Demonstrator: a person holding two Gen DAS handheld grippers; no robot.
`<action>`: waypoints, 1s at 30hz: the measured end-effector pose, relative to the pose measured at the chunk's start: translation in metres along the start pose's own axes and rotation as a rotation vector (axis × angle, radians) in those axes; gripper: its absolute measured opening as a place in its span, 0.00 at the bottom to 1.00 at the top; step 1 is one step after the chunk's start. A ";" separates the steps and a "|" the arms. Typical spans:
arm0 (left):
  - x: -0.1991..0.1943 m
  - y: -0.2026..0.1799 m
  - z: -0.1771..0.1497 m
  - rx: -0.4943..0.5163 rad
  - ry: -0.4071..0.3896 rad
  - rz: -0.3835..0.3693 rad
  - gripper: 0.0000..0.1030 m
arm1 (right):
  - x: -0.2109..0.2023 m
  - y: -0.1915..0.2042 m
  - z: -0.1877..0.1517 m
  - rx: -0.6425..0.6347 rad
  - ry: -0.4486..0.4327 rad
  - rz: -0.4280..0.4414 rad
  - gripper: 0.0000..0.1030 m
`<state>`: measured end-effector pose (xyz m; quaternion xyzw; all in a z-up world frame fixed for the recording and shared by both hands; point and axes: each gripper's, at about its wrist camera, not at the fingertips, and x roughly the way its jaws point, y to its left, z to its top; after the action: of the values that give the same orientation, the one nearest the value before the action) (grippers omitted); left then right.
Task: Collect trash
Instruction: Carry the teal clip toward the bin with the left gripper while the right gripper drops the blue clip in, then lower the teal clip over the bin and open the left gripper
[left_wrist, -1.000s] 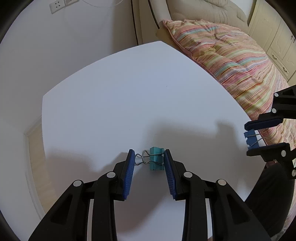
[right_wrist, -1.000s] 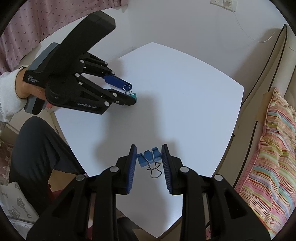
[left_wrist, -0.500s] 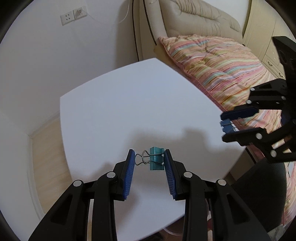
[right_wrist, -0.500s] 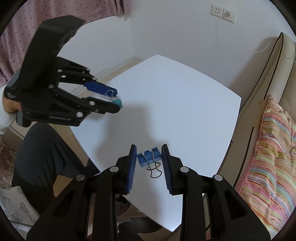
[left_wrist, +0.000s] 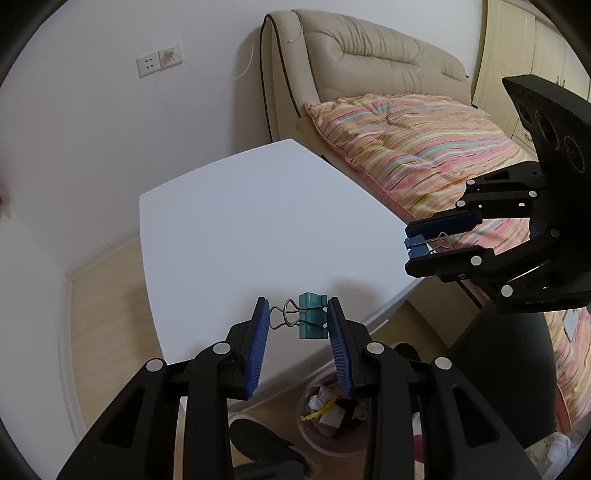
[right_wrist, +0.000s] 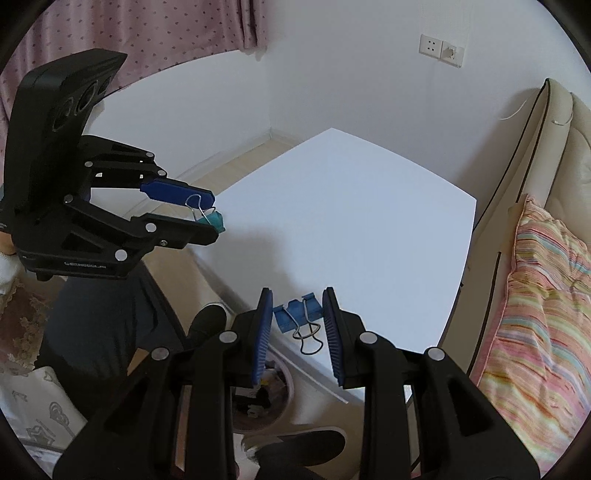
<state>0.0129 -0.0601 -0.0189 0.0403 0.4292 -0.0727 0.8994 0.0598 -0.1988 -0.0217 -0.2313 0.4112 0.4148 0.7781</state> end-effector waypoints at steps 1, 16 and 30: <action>-0.002 -0.002 -0.003 -0.002 -0.003 -0.002 0.31 | -0.003 0.004 -0.005 0.004 -0.007 -0.001 0.27; -0.007 -0.017 -0.062 -0.065 0.016 -0.015 0.31 | 0.001 0.057 -0.060 0.047 0.014 0.050 0.27; -0.016 -0.006 -0.074 -0.093 0.011 -0.008 0.31 | 0.013 0.065 -0.065 0.061 0.002 0.068 0.90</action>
<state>-0.0553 -0.0549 -0.0531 -0.0029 0.4372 -0.0558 0.8976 -0.0198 -0.2024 -0.0695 -0.1937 0.4322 0.4280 0.7697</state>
